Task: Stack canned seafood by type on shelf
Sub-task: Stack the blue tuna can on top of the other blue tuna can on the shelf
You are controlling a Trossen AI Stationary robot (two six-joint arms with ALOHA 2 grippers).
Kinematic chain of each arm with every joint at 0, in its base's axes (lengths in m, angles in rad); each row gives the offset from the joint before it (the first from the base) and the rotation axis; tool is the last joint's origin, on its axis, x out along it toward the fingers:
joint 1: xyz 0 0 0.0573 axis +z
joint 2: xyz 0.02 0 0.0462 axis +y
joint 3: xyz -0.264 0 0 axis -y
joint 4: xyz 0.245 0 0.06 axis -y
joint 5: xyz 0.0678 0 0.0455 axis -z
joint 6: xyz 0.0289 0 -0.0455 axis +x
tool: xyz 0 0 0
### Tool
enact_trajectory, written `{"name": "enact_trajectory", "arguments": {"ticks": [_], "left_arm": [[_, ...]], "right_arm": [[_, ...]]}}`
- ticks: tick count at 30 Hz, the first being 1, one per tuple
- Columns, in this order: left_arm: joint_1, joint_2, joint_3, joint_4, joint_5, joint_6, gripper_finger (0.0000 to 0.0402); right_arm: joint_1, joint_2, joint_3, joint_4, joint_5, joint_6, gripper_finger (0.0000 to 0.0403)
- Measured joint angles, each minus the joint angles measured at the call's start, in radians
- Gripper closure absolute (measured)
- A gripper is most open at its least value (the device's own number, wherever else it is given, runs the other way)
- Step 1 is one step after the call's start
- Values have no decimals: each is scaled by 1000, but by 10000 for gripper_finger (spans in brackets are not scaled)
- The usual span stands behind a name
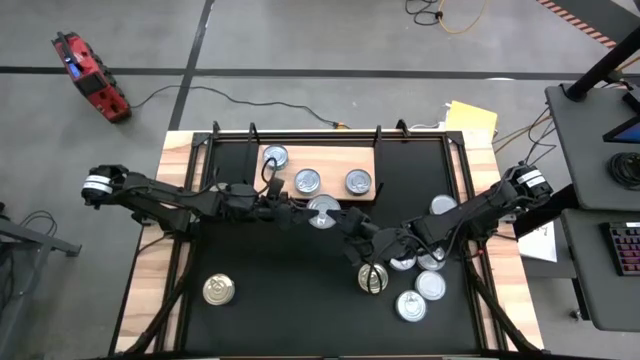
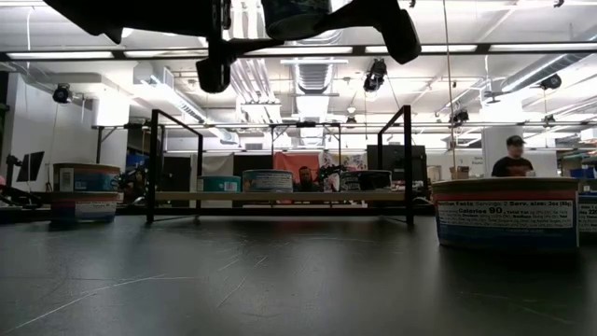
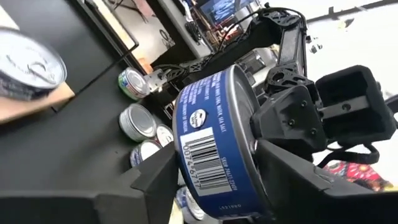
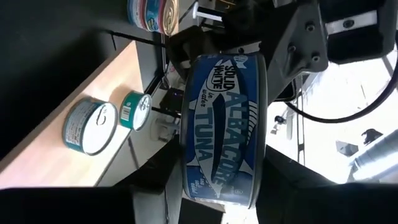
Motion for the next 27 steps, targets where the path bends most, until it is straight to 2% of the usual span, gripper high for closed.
{"name": "enact_trajectory", "arguments": {"ticks": [8, 12, 16, 21, 27], "left_arm": [[18, -14, 2, 1, 7, 99, 147], [30, -36, 2, -5, 7, 152, 142], [35, -69, 2, -4, 7, 281, 142], [35, -123, 2, -34, 7, 603, 142], [36, -204, 2, -187, 1, 757, 141]], "right_arm": [[-2, -8, -1, 19, 62, 31, 269], [-5, -13, -1, 21, 119, 64, 269], [-10, -13, -1, 12, 191, 112, 271], [-42, -21, -1, -81, 193, 305, 268], [-99, -25, -1, -341, 179, 671, 271]]}}
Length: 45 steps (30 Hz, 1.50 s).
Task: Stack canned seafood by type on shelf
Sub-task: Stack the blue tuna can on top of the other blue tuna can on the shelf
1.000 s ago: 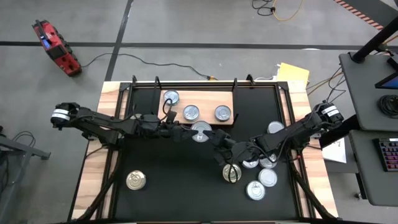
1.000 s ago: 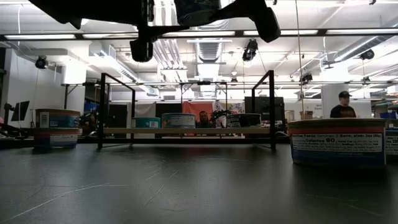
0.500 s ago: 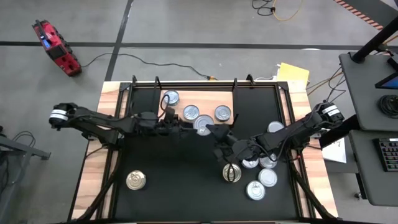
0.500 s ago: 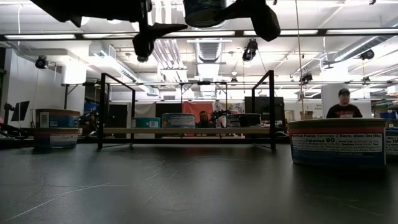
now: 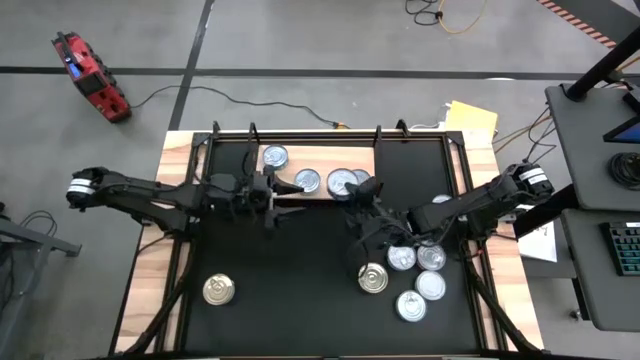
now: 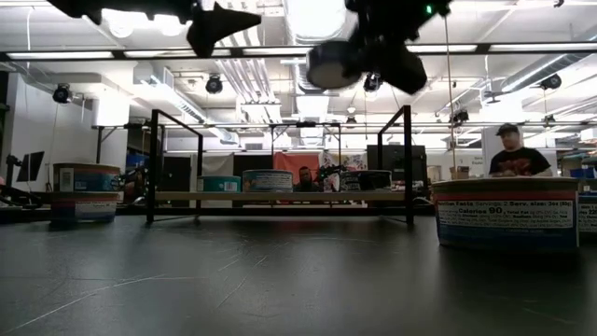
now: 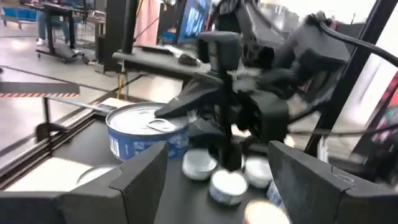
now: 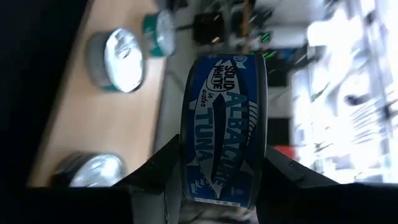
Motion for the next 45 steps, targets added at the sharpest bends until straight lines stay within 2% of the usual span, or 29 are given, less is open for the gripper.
{"name": "enact_trajectory", "arguments": {"ticks": [3, 6, 10, 19, 23, 25, 27, 32, 40, 45], "left_arm": [[0, -37, 0, -118, -37, 50, 141], [0, -67, 0, -254, -143, 58, 141], [0, -81, 0, -346, -252, 53, 141], [-2, -80, 0, -346, -259, 50, 141], [-2, -80, 0, -347, -260, 50, 141], [-2, -80, 0, -348, -260, 50, 141], [-2, -80, 0, -348, -260, 50, 141], [-2, -80, 0, -348, -260, 54, 141], [-1, -79, -1, -349, -260, 54, 141], [-2, -79, -1, -349, -260, 45, 141]], "right_arm": [[-21, 4, 0, -124, -50, 192, 268], [-35, 13, -1, -224, -88, 346, 267], [-47, 26, -6, -260, -109, 459, 269], [-88, 41, 30, -242, -128, 697, 272], [-123, 41, 104, -306, -289, 775, 272], [-147, 43, 148, -372, -394, 832, 270], [-170, 52, 190, -463, -446, 884, 269], [-194, 101, 292, -667, -439, 946, 270], [-197, 208, 391, -791, -442, 935, 270], [-197, 239, 397, -842, -434, 939, 268]]}}
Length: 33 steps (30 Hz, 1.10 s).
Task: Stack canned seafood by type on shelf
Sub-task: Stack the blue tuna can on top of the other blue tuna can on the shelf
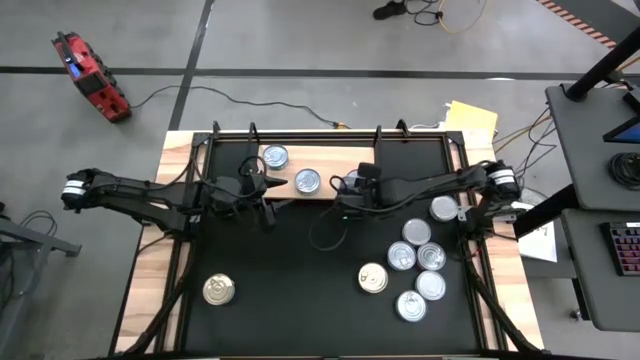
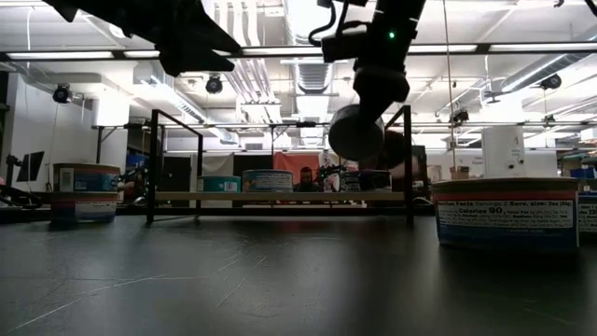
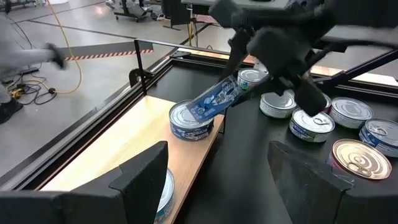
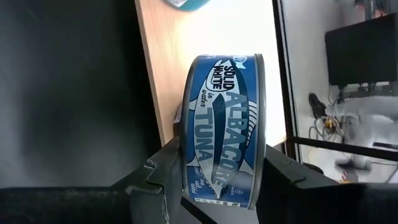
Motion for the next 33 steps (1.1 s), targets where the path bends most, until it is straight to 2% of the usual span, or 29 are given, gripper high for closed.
{"name": "enact_trajectory", "arguments": {"ticks": [6, 20, 33], "left_arm": [[0, 0, 0, 0, 0, -3, 141], [0, 0, 0, 0, 0, -3, 141], [0, 0, 0, 0, 0, -3, 141]], "right_arm": [[-6, 6, -1, -8, 47, -12, 268], [-91, 7, -19, -8, 47, -43, 264], [-99, 7, -29, -7, 43, -81, 262]]}}
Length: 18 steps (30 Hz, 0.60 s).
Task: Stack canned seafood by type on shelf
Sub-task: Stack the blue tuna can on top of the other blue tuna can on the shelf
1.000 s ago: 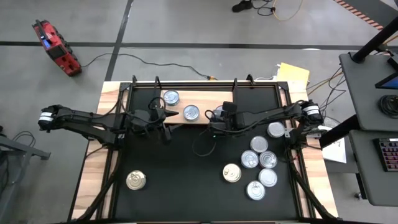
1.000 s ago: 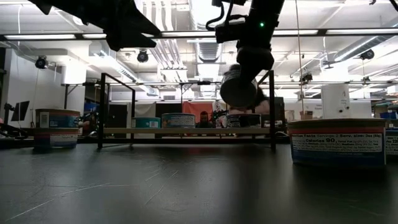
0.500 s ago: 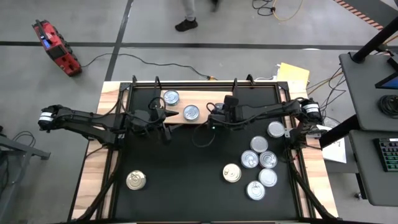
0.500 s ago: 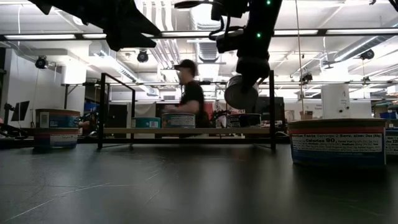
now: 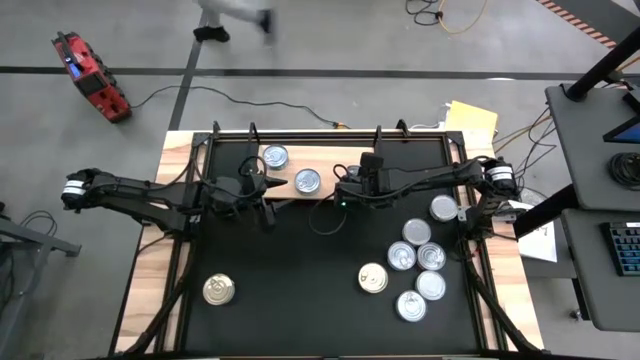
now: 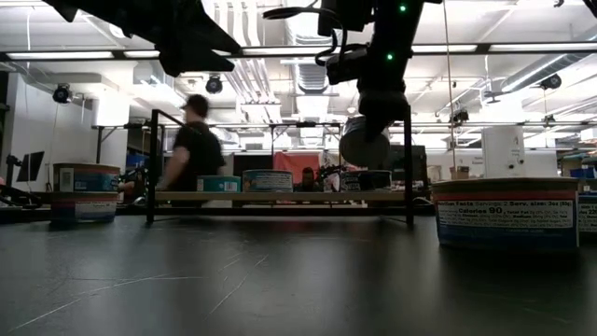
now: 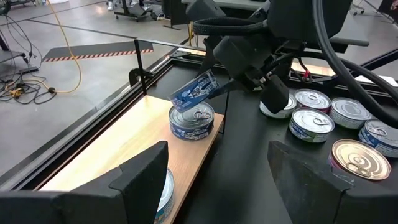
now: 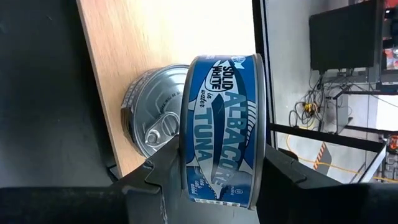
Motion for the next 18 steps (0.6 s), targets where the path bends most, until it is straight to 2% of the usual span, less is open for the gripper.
{"name": "enact_trajectory", "arguments": {"ticks": [11, 18], "left_arm": [[0, 0, -1, 0, 0, 0, 141], [0, 0, -1, 0, 0, 0, 141]], "right_arm": [[-1, 0, -27, 11, -1, 2, 240], [-1, 0, -39, 34, -46, 2, 245]]}}
